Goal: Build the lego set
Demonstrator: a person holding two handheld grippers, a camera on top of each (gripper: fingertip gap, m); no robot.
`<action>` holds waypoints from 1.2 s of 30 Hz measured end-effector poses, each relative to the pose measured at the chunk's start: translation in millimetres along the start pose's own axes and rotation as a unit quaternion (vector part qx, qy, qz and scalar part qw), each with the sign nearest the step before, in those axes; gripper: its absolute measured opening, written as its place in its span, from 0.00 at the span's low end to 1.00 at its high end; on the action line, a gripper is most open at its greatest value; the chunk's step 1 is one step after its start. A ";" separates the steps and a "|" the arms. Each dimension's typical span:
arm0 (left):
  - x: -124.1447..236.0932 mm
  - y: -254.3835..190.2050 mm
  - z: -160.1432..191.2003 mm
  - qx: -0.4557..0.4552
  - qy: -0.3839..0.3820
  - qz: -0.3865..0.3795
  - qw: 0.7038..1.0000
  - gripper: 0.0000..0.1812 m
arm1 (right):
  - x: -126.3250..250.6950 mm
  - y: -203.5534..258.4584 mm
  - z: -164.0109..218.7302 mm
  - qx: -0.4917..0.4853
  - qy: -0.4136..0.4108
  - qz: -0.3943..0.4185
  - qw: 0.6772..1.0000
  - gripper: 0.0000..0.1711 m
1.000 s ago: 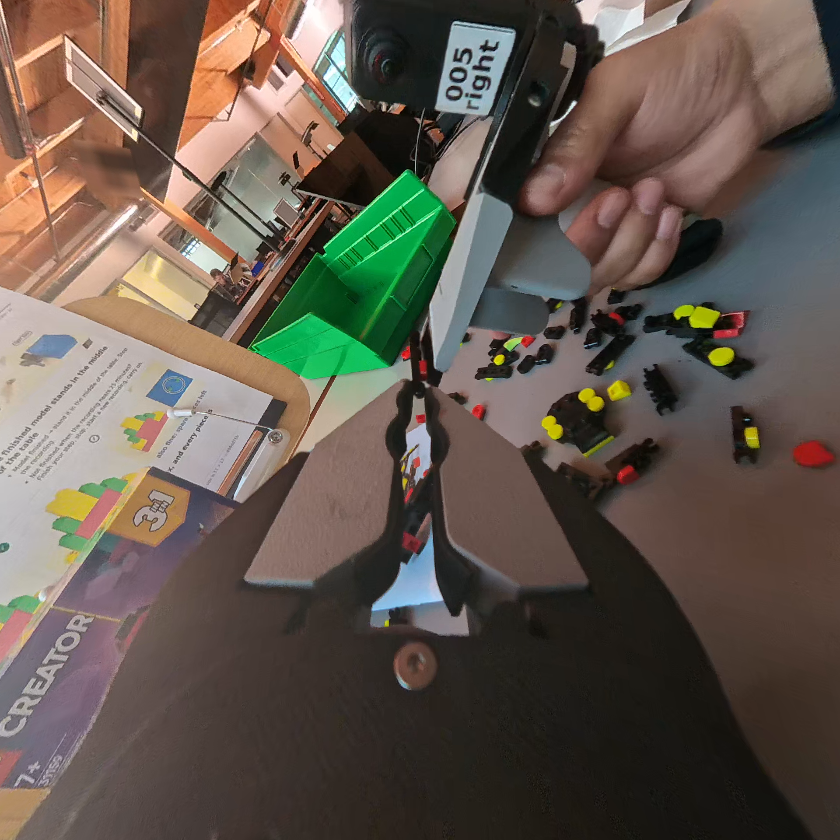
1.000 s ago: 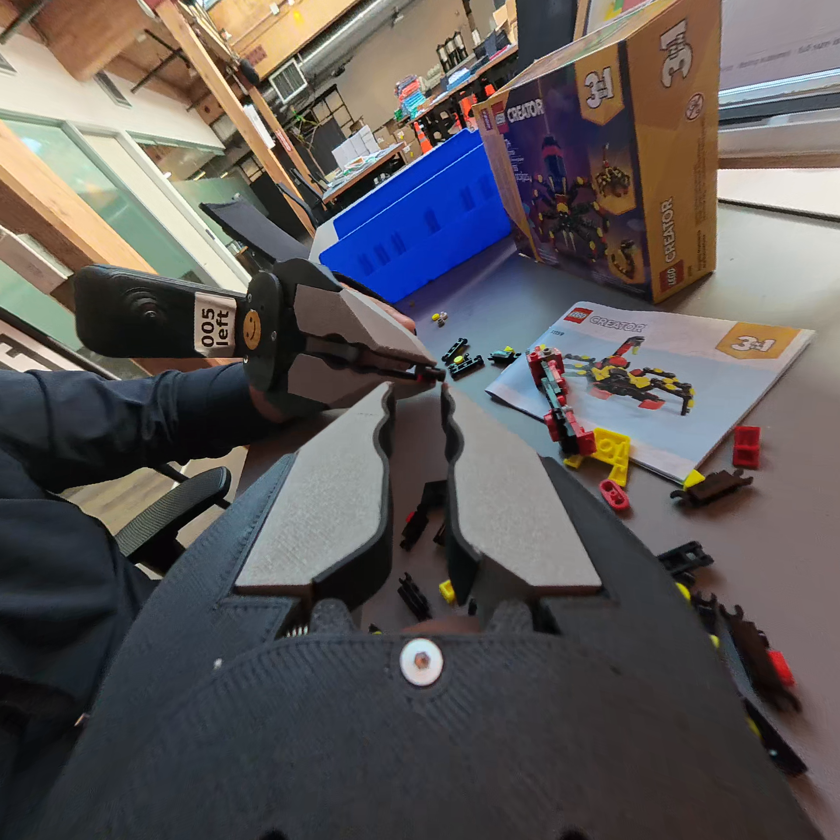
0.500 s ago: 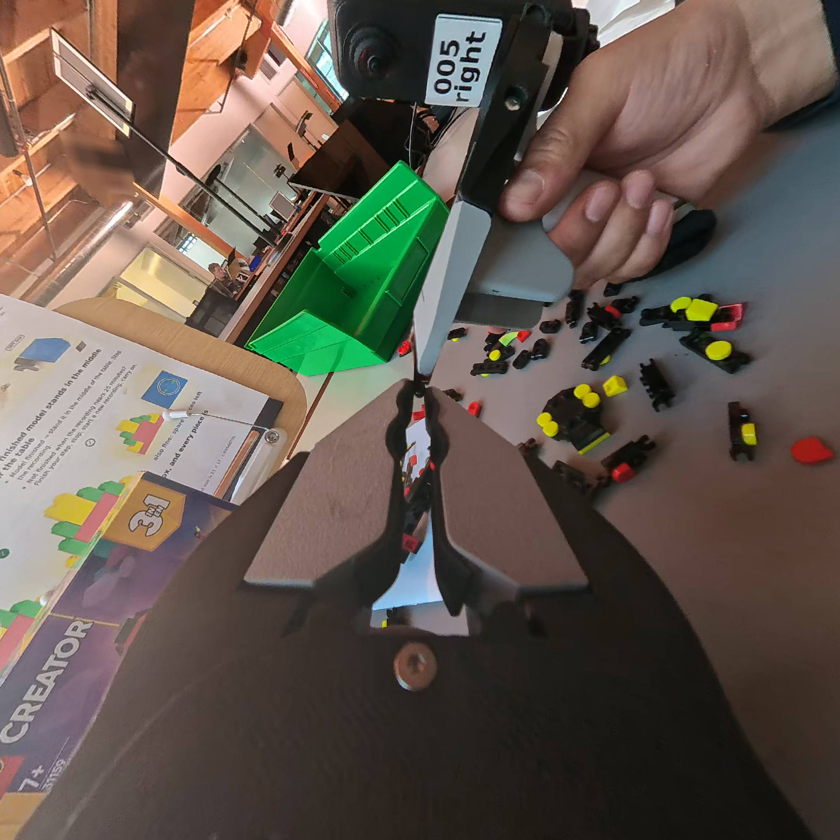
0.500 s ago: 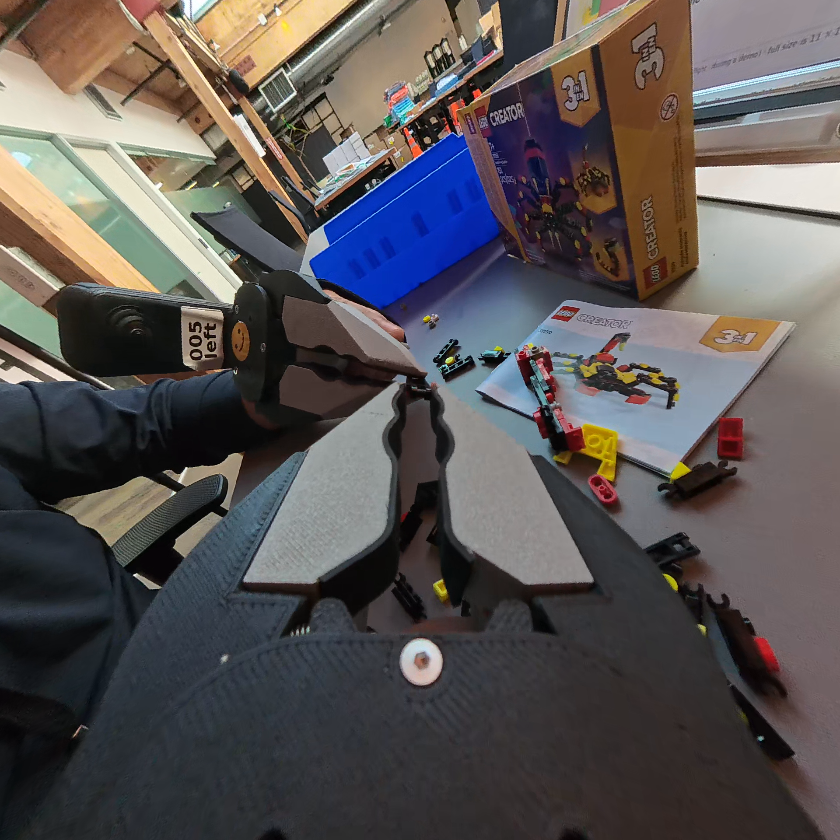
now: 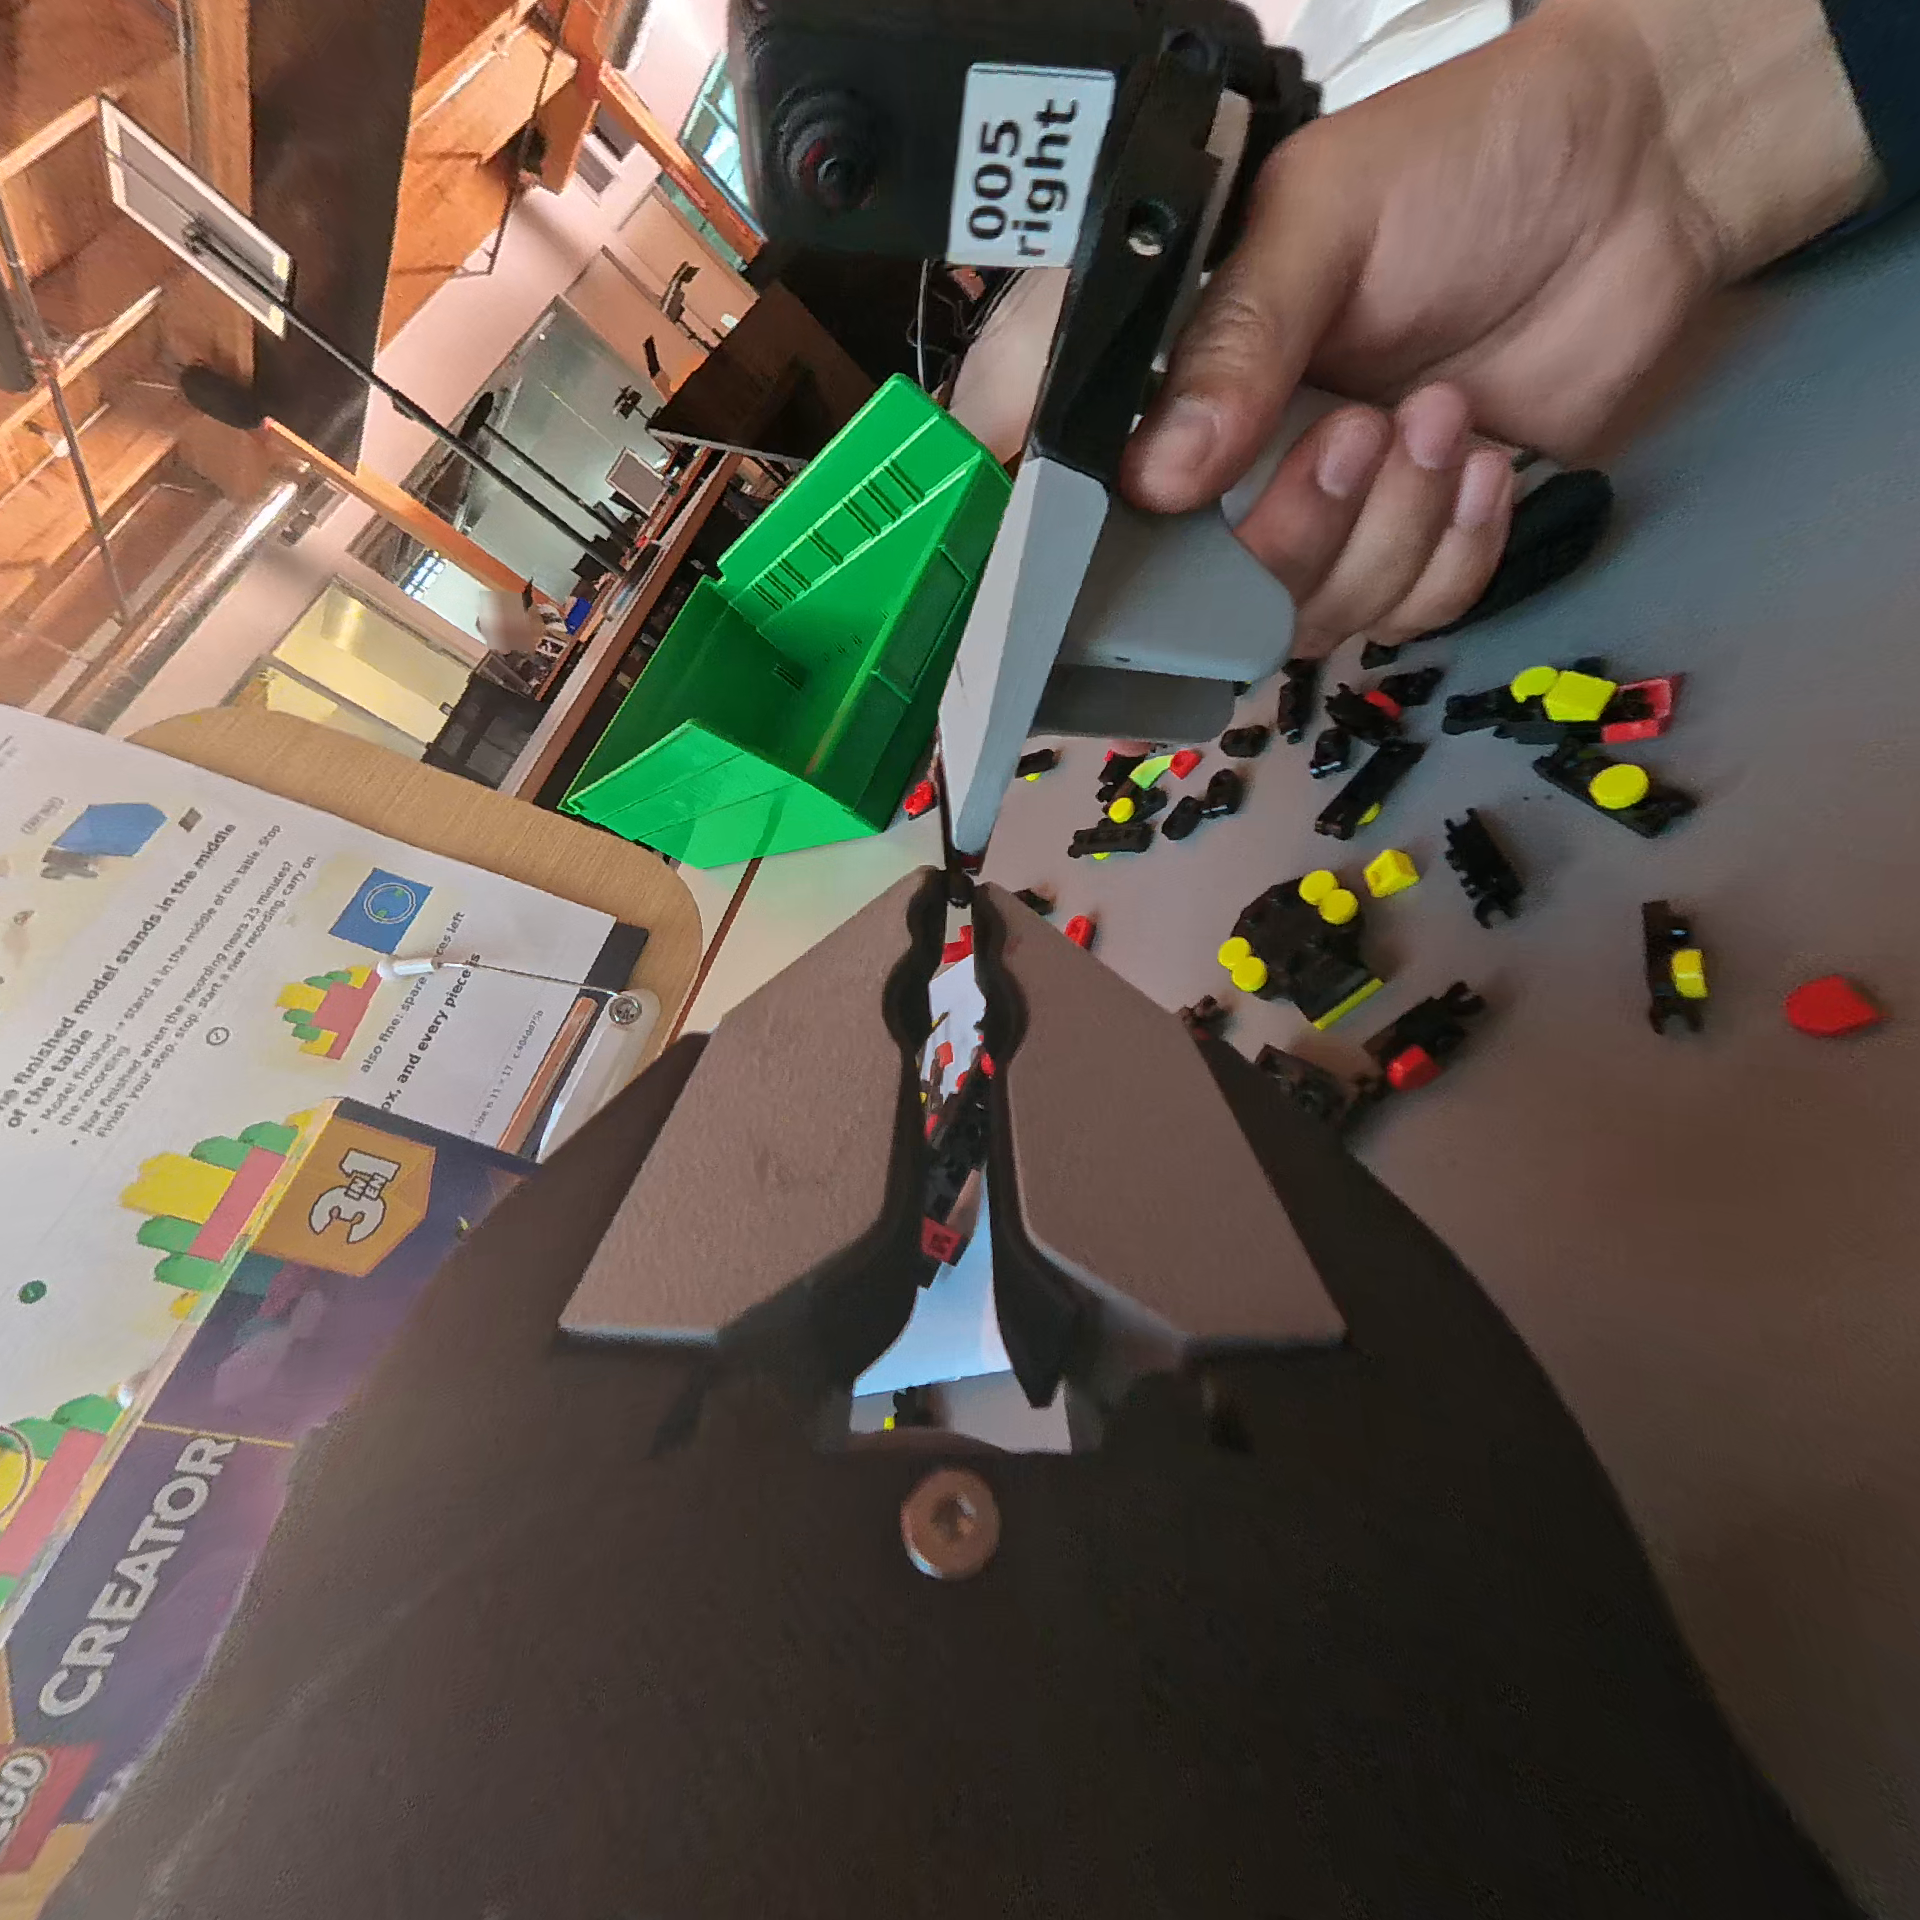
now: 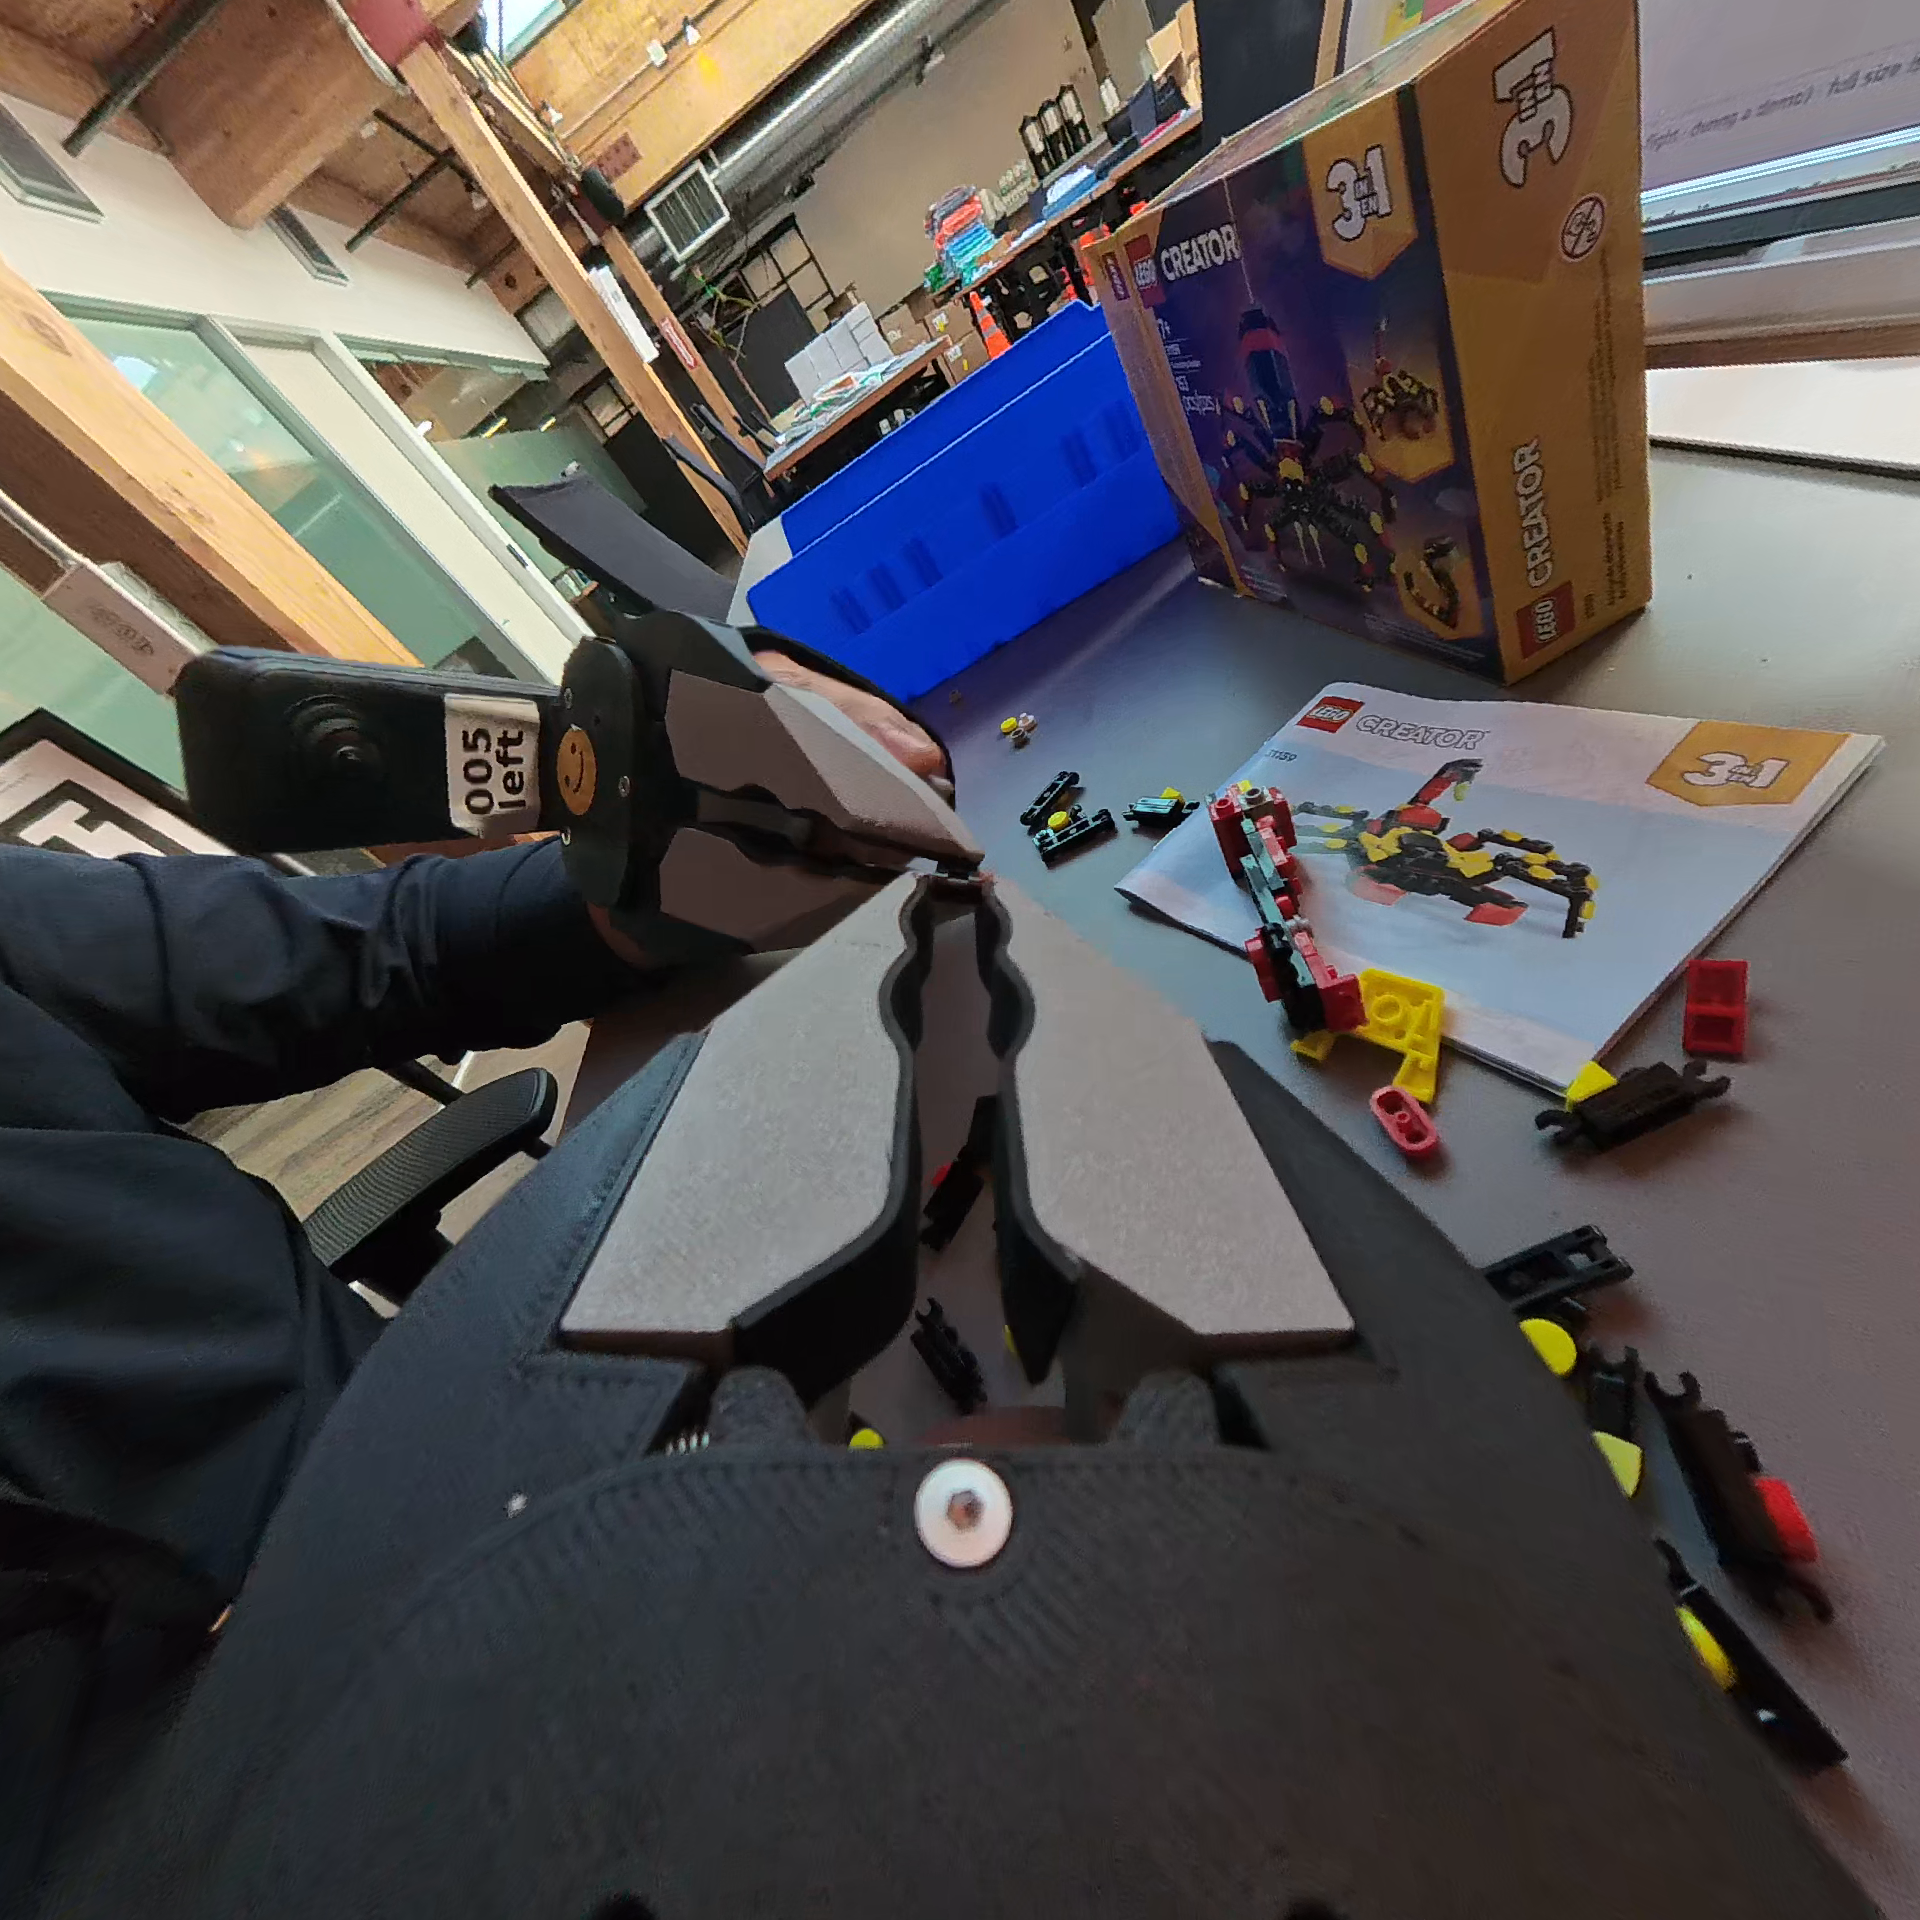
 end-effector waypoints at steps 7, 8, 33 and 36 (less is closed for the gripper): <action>2.8 -16.6 5.0 -0.123 0.031 0.039 0.991 0.01 | -1.2 3.4 14.3 0.063 0.101 0.026 0.993 0.03; 2.1 -18.7 4.5 -0.138 0.036 0.039 0.989 0.01 | -0.3 3.8 15.2 0.069 0.112 0.029 0.991 0.03; -3.8 -13.9 -1.1 -0.124 0.006 -0.005 0.992 0.01 | 7.0 6.4 5.2 0.105 0.086 0.052 0.989 0.03; -3.2 -12.7 -3.6 -0.131 -0.009 -0.031 0.991 0.02 | 5.0 9.1 4.0 0.057 0.060 0.009 0.997 0.03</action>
Point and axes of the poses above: each gripper's, where its closed fingertips meet, x back along the fingers, z out of its underside, y = z × x across the jaws, the point moved 5 cm from there along x, back along the fingers, and after that the axes turned 1 degree about z, right-handed, at the moved point
